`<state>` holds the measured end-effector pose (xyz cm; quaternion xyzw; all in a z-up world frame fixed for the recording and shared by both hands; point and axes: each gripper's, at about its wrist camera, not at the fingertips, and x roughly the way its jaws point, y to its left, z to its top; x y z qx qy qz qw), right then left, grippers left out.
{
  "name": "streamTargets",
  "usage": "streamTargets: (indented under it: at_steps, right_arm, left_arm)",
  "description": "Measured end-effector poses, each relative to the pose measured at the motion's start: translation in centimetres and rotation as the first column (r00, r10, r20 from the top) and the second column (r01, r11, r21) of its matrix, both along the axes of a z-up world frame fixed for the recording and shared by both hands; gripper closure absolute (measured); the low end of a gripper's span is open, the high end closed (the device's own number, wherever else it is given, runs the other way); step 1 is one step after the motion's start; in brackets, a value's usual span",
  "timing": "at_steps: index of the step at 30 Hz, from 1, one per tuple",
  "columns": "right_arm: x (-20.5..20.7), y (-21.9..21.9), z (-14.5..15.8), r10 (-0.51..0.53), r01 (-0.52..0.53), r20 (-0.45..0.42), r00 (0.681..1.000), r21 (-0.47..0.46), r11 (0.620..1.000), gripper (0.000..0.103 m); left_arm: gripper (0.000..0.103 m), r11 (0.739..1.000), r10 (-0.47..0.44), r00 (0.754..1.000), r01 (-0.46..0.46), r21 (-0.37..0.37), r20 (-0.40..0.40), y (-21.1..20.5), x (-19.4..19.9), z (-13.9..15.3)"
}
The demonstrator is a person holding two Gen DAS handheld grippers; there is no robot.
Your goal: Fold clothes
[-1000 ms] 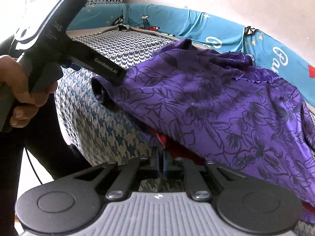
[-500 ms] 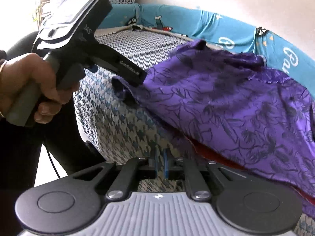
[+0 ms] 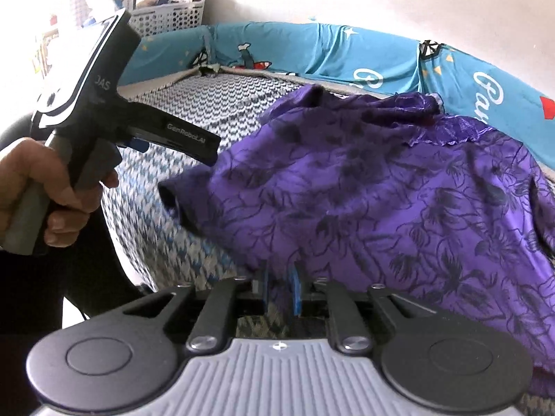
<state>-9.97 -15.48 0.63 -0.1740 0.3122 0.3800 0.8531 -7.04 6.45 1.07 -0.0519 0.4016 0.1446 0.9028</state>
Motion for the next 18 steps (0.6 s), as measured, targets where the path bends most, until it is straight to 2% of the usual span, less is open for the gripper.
streamTargets:
  at_steps: [10,18]
  right_arm:
    - [4.4,-0.1,1.8,-0.016,0.016,0.018,1.000,-0.005,1.000,0.072]
    - [7.9,0.4,1.6,-0.042,0.042,-0.013,0.999,0.009,0.999,0.071]
  left_arm:
    - [0.000,0.999,-0.038,0.998,0.037,0.012,0.046,1.4,5.3,1.7]
    - [0.005,1.000,-0.021,0.999,0.022,-0.022,0.045,3.0,10.1,1.7]
